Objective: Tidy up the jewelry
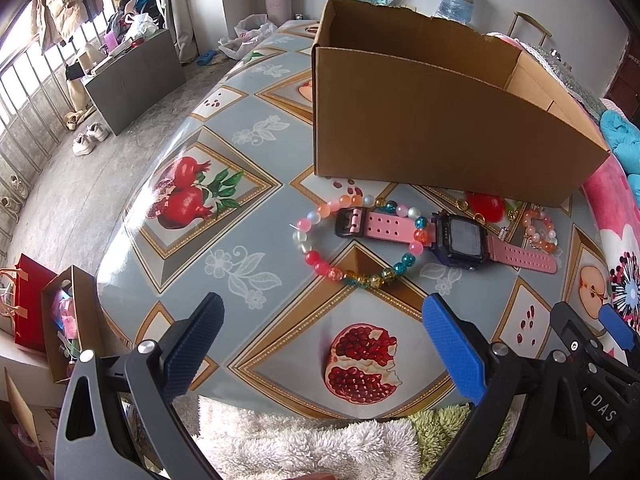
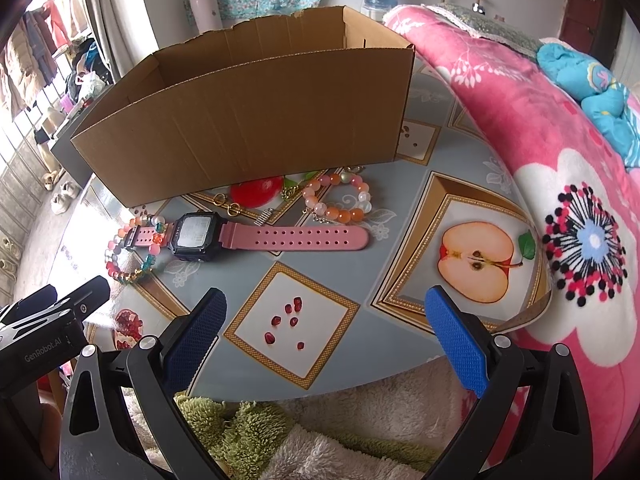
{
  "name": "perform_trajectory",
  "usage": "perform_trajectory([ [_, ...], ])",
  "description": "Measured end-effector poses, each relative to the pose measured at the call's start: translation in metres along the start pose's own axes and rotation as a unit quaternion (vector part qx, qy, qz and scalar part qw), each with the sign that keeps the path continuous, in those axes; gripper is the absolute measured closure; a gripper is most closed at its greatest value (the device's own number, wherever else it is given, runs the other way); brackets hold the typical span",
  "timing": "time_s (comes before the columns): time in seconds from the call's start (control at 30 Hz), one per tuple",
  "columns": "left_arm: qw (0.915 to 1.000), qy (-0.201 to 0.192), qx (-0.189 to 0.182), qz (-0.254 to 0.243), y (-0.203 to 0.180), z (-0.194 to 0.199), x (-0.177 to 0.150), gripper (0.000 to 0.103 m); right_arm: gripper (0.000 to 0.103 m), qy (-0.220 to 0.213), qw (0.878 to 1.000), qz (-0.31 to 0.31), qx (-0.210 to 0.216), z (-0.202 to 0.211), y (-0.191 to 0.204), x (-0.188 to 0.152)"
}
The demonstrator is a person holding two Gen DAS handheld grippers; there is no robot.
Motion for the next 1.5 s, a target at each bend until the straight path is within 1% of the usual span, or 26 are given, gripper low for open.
perform_trajectory([
  [0.3, 1.0, 0.005, -0.002, 0.006, 0.007, -0.009, 0.003, 0.006, 0.007, -0.004, 1.0, 0.003, -0.005, -0.001, 0.002, 0.001],
  [0.47, 0.9998, 0.013, -0.001, 0.018, 0.021, -0.021, 0.009, 0.006, 0.008, -0.01, 1.0, 0.009, -0.007, -0.004, 0.004, 0.002],
  [0.57, 0.9995, 0.021, 0.004, 0.023, 0.032, -0.031, 0.014, 0.006, 0.008, -0.013, 0.999, 0.028, -0.007, -0.009, 0.009, 0.003],
  [0.73, 0.999, 0.043, 0.009, 0.011, 0.041, -0.048, 0.017, 0.006, 0.008, -0.018, 0.998, 0.06, 0.001, -0.016, 0.018, 0.005],
  [0.83, 0.9984, 0.055, 0.005, 0.004, 0.044, -0.057, 0.018, 0.006, 0.008, -0.016, 0.996, 0.083, 0.01, -0.022, 0.027, 0.006],
  [0.9, 0.9987, 0.048, 0.009, -0.01, 0.043, -0.057, 0.019, 0.005, 0.008, -0.009, 0.996, 0.093, 0.012, -0.028, 0.032, 0.006],
  [1.03, 0.9987, 0.047, 0.0, -0.02, 0.044, -0.062, 0.023, 0.005, 0.008, 0.014, 0.994, 0.105, 0.011, -0.041, 0.04, 0.004],
  [1.17, 0.9989, 0.033, -0.002, -0.033, 0.043, -0.064, 0.023, 0.005, 0.008, 0.028, 0.995, 0.097, 0.006, -0.05, 0.04, 0.001],
  [1.27, 0.9991, 0.017, -0.003, -0.038, 0.045, -0.067, 0.024, 0.005, 0.008, 0.029, 0.996, 0.088, 0.013, -0.052, 0.037, -0.001],
  [1.37, 0.9992, 0.007, -0.004, -0.038, 0.046, -0.066, 0.019, 0.005, 0.007, 0.03, 0.995, 0.092, 0.008, -0.056, 0.035, 0.003],
  [1.5, 0.9993, 0.006, -0.004, -0.038, 0.047, -0.066, 0.017, 0.005, 0.007, 0.029, 0.995, 0.093, 0.007, -0.057, 0.037, 0.002],
])
Point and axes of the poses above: each gripper's, at about its wrist camera, not at the fingertips, and z roughly against the way its jaws point, y to its left, x to its top, the point moved 2 cm from there along -z, roughly the way its jaws point, and after that the axes turned 5 degrees about y, right-handed, at the moved point
